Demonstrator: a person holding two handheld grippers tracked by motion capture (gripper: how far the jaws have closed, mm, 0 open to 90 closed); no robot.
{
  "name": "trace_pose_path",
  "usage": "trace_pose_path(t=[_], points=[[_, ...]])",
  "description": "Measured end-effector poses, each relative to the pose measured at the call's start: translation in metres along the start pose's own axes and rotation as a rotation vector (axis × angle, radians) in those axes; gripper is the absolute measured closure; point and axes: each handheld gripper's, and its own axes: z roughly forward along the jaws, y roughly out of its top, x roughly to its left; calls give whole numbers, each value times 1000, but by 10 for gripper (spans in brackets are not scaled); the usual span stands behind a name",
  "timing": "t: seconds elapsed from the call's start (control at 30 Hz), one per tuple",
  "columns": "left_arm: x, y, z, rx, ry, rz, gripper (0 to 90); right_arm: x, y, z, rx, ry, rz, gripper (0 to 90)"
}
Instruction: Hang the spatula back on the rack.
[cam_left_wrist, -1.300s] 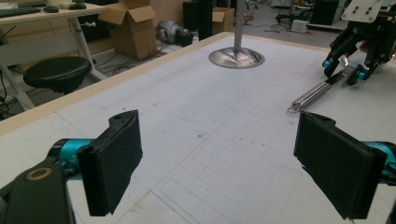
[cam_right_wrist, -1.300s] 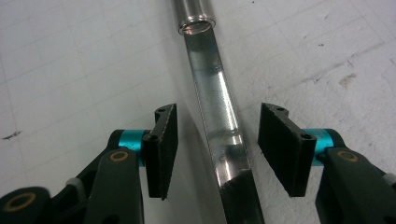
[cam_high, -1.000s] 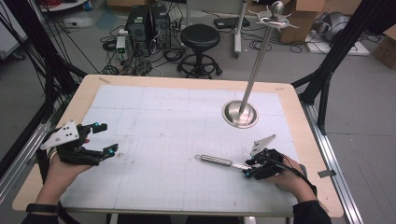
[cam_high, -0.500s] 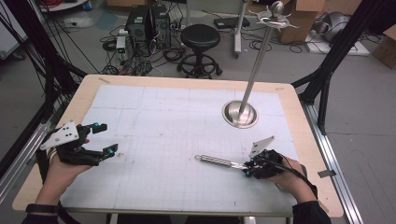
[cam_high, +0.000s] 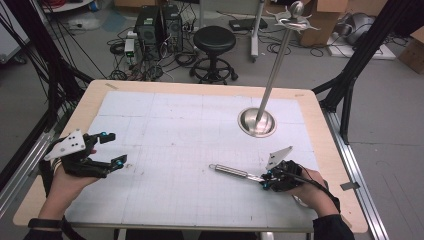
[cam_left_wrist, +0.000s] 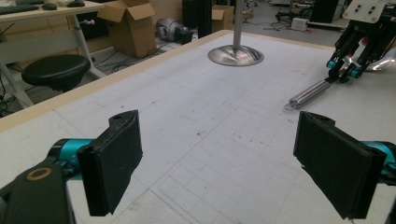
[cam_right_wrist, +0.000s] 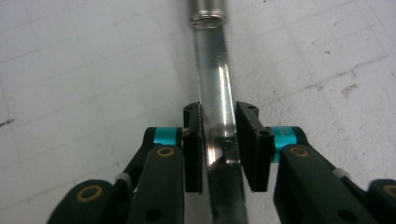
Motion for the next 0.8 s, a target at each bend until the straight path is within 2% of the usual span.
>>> trace_pose_path(t=[0.03,0.23,0.47,0.8], points=[[0,0,0,0,0,0,158,0,0,0,0,4,38,753],[0,0,0,-2,0,0,159,-2,-4,-1,-30,-3,57,754],[1,-1,0,1,2,-4,159,-6,-9,-6,-83,4,101,754],[1,-1,0,4,4,-6,160,-9,-9,-24,-216,-70,134,754]])
